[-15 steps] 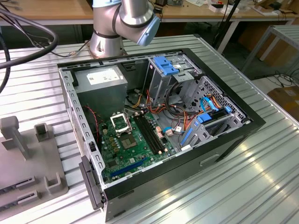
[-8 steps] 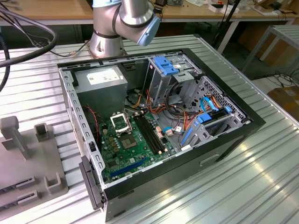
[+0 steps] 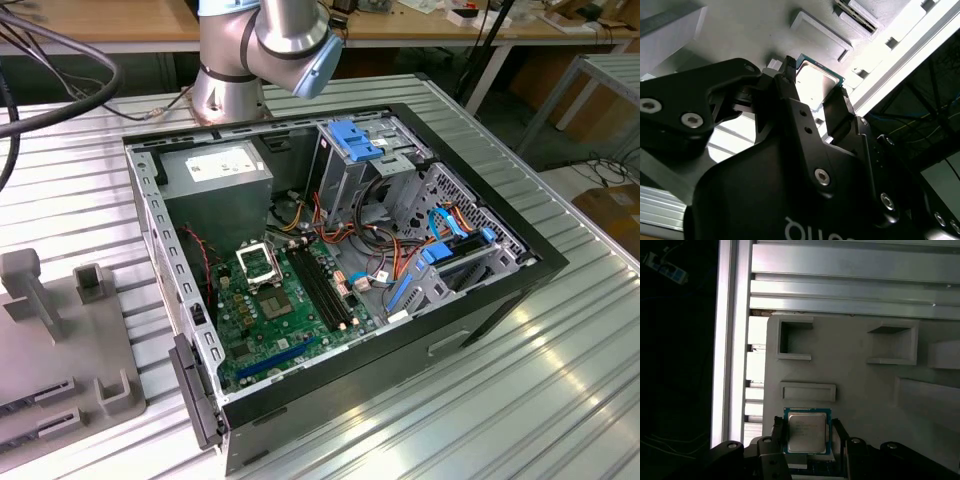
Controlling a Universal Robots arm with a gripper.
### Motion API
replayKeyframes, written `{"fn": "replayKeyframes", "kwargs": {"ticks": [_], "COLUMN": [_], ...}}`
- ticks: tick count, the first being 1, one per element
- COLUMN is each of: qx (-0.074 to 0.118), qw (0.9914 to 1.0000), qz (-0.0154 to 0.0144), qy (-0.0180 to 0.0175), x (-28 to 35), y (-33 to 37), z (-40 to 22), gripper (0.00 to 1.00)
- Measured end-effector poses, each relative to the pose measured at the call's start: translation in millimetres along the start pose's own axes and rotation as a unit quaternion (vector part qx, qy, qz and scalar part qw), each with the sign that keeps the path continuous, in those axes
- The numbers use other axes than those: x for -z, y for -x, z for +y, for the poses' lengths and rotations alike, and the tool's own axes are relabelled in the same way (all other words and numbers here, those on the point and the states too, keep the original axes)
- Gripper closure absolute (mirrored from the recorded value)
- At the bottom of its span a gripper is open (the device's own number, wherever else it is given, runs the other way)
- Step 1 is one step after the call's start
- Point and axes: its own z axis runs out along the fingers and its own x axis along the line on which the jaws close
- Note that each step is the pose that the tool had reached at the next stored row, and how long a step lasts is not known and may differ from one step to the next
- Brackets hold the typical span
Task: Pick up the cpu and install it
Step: 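Reach for the cpu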
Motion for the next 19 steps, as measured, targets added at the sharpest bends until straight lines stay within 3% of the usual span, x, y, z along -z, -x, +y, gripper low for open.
{"fn": "replayKeyframes", "kwargs": {"ticks": [19], "qx": [0.000], "qw": [1.00000], "qz": [0.0000], "qy": [0.0000], "x": [11.6], "y": [-0.3], "z": [0.3], "gripper": [0.53]}}
